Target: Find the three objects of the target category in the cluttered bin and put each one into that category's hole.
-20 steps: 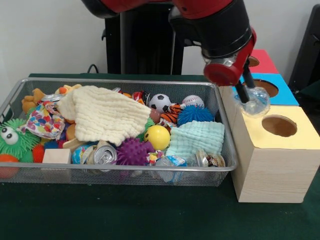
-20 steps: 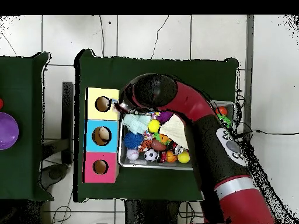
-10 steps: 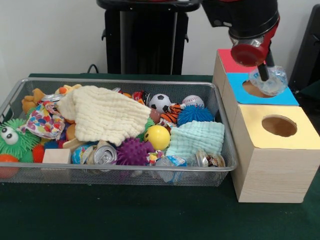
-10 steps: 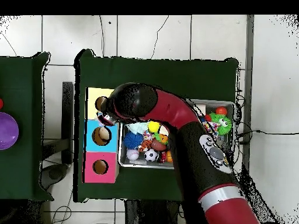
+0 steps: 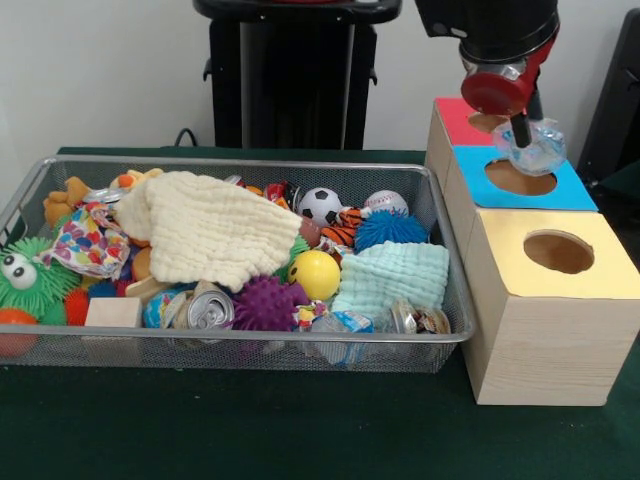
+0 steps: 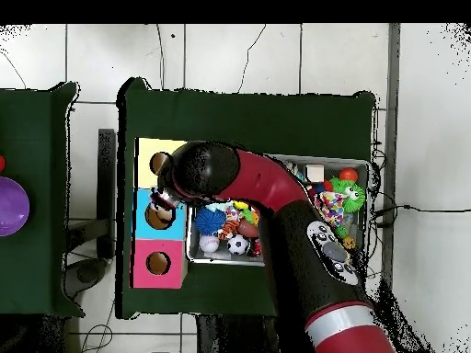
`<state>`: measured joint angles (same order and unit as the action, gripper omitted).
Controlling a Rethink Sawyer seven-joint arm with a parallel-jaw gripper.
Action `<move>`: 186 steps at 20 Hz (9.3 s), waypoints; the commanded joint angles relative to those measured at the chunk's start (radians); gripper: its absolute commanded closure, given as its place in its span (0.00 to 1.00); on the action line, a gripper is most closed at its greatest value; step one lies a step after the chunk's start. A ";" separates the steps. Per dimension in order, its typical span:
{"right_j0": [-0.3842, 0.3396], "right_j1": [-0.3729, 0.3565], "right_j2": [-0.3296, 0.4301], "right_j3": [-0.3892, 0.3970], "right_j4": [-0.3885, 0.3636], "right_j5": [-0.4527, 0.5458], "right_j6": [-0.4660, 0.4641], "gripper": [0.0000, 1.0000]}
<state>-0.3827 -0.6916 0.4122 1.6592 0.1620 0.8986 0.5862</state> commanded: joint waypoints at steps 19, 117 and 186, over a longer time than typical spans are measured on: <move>0.045 0.106 -0.120 0.104 -0.015 -0.123 0.279 1.00; -0.066 0.262 -0.042 -0.473 -0.403 0.071 -0.017 0.00; -0.069 0.208 0.088 -0.156 -0.630 -0.120 -0.176 0.00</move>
<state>-0.4015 -0.4733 0.4230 1.3899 -0.3497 0.7829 0.6677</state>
